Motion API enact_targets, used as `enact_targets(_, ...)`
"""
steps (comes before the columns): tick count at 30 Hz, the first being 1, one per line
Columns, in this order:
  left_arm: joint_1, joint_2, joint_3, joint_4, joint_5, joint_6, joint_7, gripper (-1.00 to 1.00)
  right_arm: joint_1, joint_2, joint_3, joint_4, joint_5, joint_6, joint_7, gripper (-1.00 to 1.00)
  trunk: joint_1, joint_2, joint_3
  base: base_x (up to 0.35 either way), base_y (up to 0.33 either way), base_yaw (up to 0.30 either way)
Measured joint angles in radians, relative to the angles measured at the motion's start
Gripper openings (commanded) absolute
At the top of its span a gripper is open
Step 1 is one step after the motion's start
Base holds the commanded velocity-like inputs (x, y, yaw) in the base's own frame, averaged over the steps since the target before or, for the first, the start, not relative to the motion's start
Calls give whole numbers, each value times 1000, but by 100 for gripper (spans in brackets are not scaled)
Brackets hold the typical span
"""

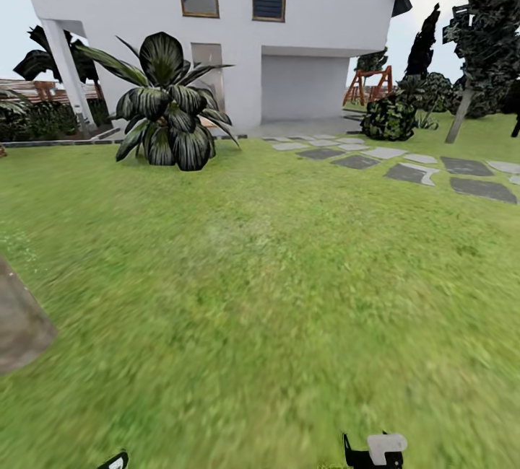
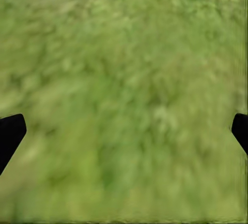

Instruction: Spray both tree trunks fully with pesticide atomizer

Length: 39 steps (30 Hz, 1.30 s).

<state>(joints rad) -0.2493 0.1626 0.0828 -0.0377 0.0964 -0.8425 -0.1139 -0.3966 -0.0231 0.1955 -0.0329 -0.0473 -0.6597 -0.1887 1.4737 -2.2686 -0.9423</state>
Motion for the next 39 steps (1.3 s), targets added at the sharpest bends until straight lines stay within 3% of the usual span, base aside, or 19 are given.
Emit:
enact_targets(13, 2, -7, -2, 77, -4, 3, 0, -100, 0, 0, 0, 0, 0, 0, 0, 100, 0, 0, -11, 0, 0, -264)
enact_targets(39, 4, -34, -1, 81, -3, 3, 1, -100, 0, 2, 1, 2, 0, 0, 0, 100, 0, 0, -23, 0, 0, -282)
